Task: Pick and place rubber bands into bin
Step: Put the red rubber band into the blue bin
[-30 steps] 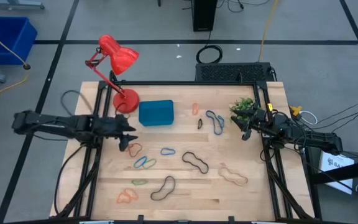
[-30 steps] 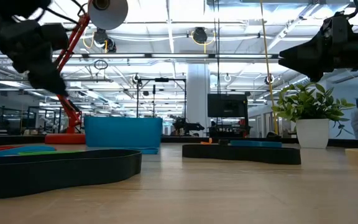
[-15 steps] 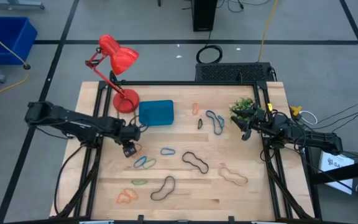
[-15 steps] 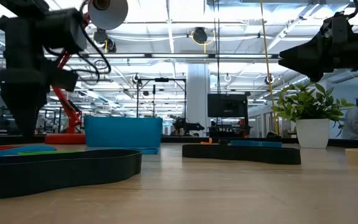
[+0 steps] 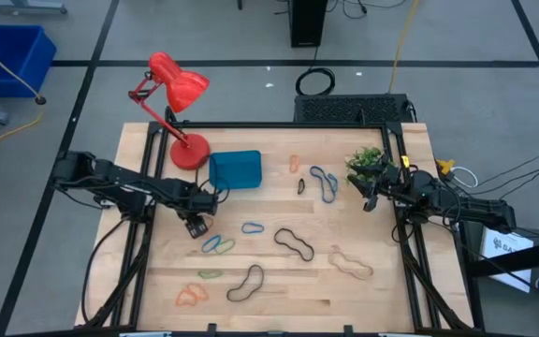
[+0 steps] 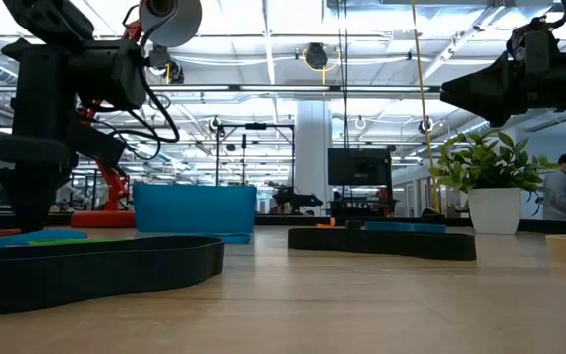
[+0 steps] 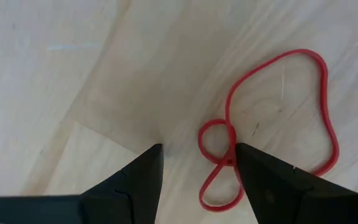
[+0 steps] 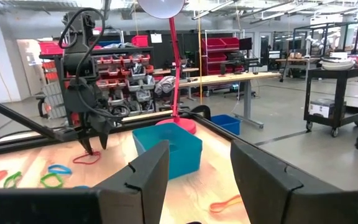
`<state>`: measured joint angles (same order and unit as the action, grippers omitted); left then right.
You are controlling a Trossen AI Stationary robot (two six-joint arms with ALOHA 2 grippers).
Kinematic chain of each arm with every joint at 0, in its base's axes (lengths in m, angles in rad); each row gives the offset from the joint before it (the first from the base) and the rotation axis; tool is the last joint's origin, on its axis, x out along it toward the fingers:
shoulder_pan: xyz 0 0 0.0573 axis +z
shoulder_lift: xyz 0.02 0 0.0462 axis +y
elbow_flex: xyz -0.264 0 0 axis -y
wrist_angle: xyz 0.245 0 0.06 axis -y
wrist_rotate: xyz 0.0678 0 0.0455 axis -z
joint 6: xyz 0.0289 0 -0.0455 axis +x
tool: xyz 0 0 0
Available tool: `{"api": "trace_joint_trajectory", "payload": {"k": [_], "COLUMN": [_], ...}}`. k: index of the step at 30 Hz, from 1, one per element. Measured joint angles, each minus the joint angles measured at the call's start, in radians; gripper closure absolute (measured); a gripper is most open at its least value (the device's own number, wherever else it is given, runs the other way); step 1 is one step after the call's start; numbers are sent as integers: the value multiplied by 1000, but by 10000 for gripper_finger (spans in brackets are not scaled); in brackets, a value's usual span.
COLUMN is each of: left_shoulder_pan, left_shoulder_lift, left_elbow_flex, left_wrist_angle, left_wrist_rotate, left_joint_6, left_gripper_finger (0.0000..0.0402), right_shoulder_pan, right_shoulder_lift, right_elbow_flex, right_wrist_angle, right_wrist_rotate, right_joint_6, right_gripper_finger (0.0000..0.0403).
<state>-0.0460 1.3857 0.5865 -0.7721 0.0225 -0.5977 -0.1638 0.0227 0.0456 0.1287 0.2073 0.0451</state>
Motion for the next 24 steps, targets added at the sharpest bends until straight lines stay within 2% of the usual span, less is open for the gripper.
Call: {"api": "trace_joint_trajectory", "payload": {"k": [3,10,16,18,24], "left_shoulder_pan": [0,0,-1,-2,-1], "left_shoulder_lift": [0,2,2,2,-7], "left_elbow_flex": [-1,-2,-2,-2,16], "left_wrist_angle": [5,19,26,25,9], "left_wrist_rotate": [8,41,39,38,46], "left_joint_6": [0,-13,11,11,51], "left_gripper_finger": [221,319,383,394,396], "right_shoulder_pan": [0,0,0,0,0], "right_shoulder_lift": [0,0,0,0,0], "right_elbow_flex": [0,0,0,0,0], "right_wrist_angle": [-5,-8,-8,-7,-6], "right_wrist_rotate": [0,0,0,0,0], "right_joint_6": [-8,-18,-39,-39,-43], "right_gripper_finger": [234,234,234,234,234]}}
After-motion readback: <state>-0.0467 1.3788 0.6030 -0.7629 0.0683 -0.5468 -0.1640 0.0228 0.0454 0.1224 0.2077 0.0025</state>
